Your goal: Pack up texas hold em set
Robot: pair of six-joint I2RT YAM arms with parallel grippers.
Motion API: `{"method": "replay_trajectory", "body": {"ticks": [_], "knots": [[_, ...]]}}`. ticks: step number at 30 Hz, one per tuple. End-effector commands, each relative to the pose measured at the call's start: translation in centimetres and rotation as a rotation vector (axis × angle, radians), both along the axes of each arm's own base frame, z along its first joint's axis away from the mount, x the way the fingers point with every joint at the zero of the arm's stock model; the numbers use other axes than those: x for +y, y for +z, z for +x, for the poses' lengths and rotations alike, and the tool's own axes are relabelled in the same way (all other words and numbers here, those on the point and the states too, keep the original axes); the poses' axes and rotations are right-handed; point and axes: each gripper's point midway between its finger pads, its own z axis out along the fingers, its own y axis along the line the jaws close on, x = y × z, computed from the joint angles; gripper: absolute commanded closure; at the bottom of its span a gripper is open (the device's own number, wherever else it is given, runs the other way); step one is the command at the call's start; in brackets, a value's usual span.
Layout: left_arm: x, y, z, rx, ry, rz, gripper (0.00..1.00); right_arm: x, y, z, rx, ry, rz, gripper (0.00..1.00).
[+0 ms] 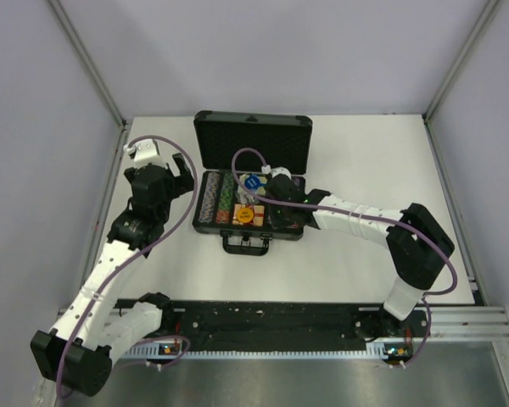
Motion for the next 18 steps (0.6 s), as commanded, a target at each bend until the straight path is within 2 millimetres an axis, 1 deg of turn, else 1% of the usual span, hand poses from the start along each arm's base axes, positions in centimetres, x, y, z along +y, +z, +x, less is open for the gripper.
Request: {"method": "replay_trajectory", "body": {"ticks": [1, 6, 9, 11, 14, 18], "knots": [[0.7, 0.9, -0.1, -0.038, 0.033, -0.013, 0.01, 2.0, 0.7, 0.5, -0.024, 0.024, 0.086, 0.98], [0.7, 0.6, -0.1, -0.035, 0.037, -0.020, 0.01, 0.9, -0.6, 0.6, -0.030, -0.021, 0.061, 0.94], [0.8, 0.5, -0.1, -0.032, 0.040, -0.023, 0.01, -0.1, -0.9, 1.1, -0.044, -0.099, 0.037, 0.89], [0.8, 0.6, -0.1, -0.032, 0.040, -0.023, 0.01, -0.4, -0.7, 1.2, -0.043, -0.134, 0.035, 0.88], [0.9, 0.5, -0.2, -0.030, 0.040, -0.023, 0.01, -0.2, 0.6, 1.1, -0.051, -0.140, 0.069, 0.85], [0.9, 0.4, -0.1, -0.028, 0.040, -0.026, 0.01, -0.3, 2.3, 1.3, -0.076, -0.159, 0.099, 0.78]]}}
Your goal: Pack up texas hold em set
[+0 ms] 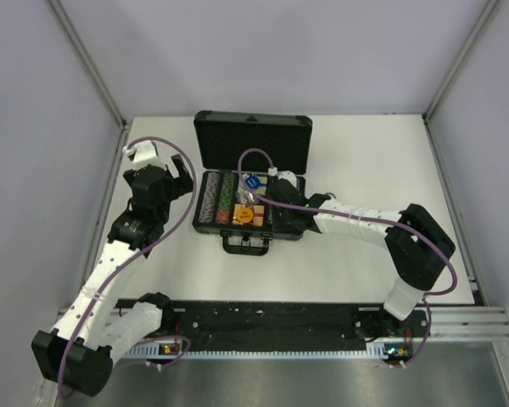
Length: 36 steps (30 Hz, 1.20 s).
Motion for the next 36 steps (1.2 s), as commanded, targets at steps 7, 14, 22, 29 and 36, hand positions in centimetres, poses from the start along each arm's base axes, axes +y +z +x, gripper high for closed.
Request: {"method": "replay_trajectory", "body": {"ticks": [7, 14, 22, 29, 36], "knots": [[0.4, 1.0, 0.0, -0.044, 0.023, -0.031, 0.01, 0.6, 4.0, 2.1, -0.095, -0.113, 0.085, 0.66], [0.6, 1.1, -0.4, -0.047, 0.031, -0.026, 0.01, 0.5, 5.0, 1.7, -0.060, -0.128, 0.081, 0.67], [0.7, 1.3, -0.5, -0.055, 0.030, -0.035, 0.01, -0.6, 8.6, 1.4, -0.052, -0.185, 0.118, 0.64], [0.8, 1.5, -0.6, -0.058, 0.029, -0.030, 0.01, -6.5, 9.5, 2.4, -0.054, -0.383, 0.089, 0.59], [0.4, 1.3, -0.9, -0.064, 0.018, -0.062, 0.01, -15.8, 7.7, 2.5, -0.049, -0.649, 0.043, 0.44]]}}
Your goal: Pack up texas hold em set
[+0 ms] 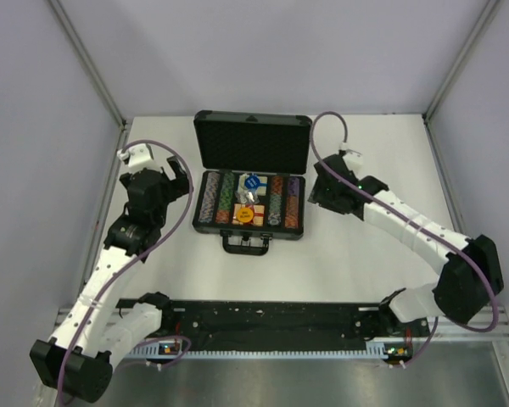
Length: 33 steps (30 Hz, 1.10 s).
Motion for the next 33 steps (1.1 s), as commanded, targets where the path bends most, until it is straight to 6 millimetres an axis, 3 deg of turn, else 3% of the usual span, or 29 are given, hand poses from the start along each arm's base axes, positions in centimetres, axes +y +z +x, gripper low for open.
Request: {"method": "replay_trajectory", "body": {"ticks": [1, 3, 6, 10, 15, 26, 33], "knots": [[-0.1, 0.9, -0.1, -0.050, -0.004, -0.041, 0.01, -5.9, -1.2, -0.1, 0.026, -0.189, -0.036, 0.41], [-0.4, 0.8, -0.2, -0.045, -0.015, -0.051, 0.01, -8.1, -2.4, 0.6, 0.060, -0.249, -0.054, 0.37], [-0.7, 0.6, -0.3, -0.044, -0.024, -0.073, 0.01, -9.1, -3.9, 2.2, 0.092, -0.252, -0.088, 0.31], [-0.9, 0.4, -0.6, -0.054, -0.033, -0.100, 0.01, -9.1, -6.2, 4.7, 0.155, -0.244, -0.129, 0.29], [-1.2, -0.4, -0.7, -0.021, -0.046, -0.098, 0.01, -7.7, -7.6, 7.4, 0.180, -0.214, -0.138, 0.29], [-1.1, -1.0, -0.4, -0.022, -0.033, -0.102, 0.01, -7.0, -9.3, 9.5, 0.203, -0.194, -0.167, 0.29], [-1.3, -0.7, -0.5, -0.068, -0.054, -0.112, 0.01, -6.8, -10.8, 10.1, 0.228, -0.175, -0.138, 0.38]]}}
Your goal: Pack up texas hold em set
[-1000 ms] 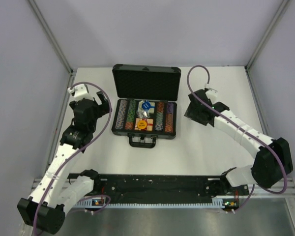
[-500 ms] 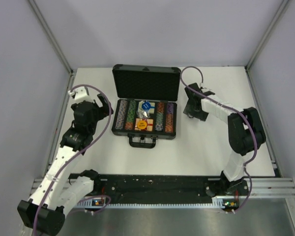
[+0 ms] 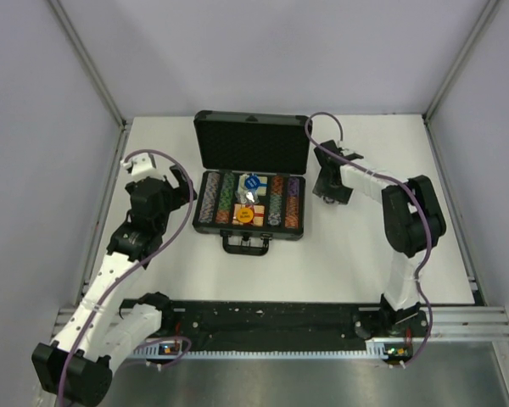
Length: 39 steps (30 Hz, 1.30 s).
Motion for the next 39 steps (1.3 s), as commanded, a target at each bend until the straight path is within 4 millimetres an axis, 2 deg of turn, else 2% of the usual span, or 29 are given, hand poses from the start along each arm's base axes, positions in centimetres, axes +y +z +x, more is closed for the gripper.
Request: {"method": "replay_trajectory", "body": {"ticks": [1, 7, 15, 21, 28, 39], "knots": [[-0.4, 1.9, 0.4, -0.104, -0.018, -0.037, 0.01, 0.3, 0.4, 1.9, -0.038, 0.005, 0.034, 0.39], [-1.7, 2.5, 0.3, -0.169, -0.101, -0.057, 0.01, 0.1, -0.3, 2.1, -0.023, 0.007, 0.024, 0.46], [-2.2, 2.1, 0.6, -0.102, -0.128, -0.034, 0.01, -0.1, -1.9, 1.7, 0.020, 0.014, 0.016, 0.51], [-2.3, 2.1, 0.6, -0.097, -0.134, -0.034, 0.01, 0.1, -2.5, 1.2, 0.040, 0.007, 0.036, 0.63], [-2.7, 2.0, 0.5, -0.094, -0.161, -0.033, 0.01, -0.1, -1.4, 1.0, 0.020, -0.022, 0.048, 0.70], [-4.9, 0.6, 0.2, -0.058, -0.279, -0.071, 0.01, 0.3, 3.7, 1.5, -0.071, -0.023, 0.097, 0.74]]}}
